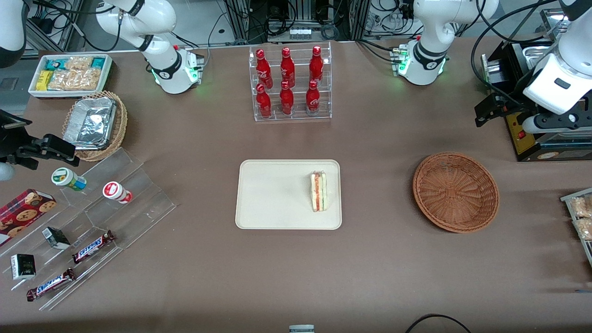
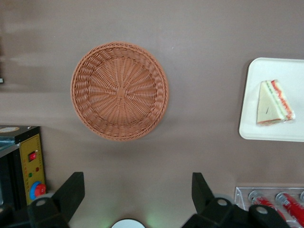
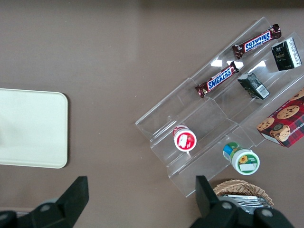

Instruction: Place sandwich from basket to tray

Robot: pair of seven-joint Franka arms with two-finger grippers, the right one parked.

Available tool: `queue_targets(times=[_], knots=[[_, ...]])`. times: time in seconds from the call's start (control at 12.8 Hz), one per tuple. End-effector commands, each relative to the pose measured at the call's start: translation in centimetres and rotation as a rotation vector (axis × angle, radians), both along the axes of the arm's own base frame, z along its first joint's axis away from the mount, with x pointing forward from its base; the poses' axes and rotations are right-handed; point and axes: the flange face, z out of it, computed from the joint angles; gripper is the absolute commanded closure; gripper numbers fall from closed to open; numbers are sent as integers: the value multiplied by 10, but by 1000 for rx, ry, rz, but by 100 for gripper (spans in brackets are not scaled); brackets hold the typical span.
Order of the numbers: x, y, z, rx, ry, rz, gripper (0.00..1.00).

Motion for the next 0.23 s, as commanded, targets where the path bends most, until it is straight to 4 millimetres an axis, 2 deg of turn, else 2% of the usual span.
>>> queue_targets(times=[0.0, 0.16], knots=[[-9, -8, -3, 32, 17, -29, 0], [-11, -7, 0, 31, 11, -27, 0]])
